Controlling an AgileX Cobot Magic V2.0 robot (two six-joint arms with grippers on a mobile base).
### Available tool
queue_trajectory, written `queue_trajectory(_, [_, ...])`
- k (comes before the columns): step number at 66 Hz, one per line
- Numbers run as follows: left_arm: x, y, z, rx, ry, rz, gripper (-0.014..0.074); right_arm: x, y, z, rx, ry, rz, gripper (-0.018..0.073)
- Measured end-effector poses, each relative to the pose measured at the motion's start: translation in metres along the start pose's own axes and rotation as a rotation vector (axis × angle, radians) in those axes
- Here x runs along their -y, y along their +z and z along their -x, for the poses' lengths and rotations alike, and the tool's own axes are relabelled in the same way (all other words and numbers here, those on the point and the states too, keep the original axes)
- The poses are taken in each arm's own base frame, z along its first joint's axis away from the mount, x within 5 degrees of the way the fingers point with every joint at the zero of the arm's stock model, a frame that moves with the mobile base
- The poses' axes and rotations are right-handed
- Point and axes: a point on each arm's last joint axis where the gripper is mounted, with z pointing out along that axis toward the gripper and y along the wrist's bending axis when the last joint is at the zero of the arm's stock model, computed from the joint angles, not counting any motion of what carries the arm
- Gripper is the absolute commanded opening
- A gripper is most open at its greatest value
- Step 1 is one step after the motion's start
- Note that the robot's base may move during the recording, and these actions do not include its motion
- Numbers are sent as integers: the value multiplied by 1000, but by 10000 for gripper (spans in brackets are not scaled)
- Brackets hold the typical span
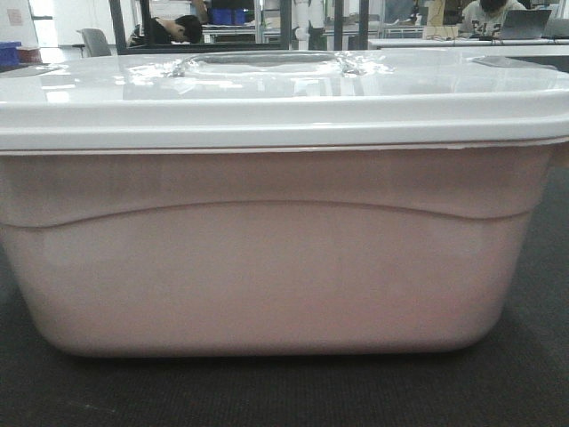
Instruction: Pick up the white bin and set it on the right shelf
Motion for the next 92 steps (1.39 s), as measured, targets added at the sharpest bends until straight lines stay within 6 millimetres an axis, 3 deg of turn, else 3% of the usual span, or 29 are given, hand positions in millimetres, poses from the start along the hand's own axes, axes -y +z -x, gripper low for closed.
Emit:
queue_trajectory(53, [0, 0, 2, 25, 0, 2, -126, 0, 0, 0, 4, 0, 0, 74])
queue_trajectory(75, [0, 0, 3, 34, -140, 3, -126, 0, -2, 20, 218, 0, -4, 74])
queue_trajectory(81, [0, -2, 17, 72, -120, -1, -126, 0, -3, 22, 246, 0, -4, 74])
queue_trajectory(92, [3, -15, 77, 200, 20, -9, -126, 0, -8, 49, 151, 37, 4, 74])
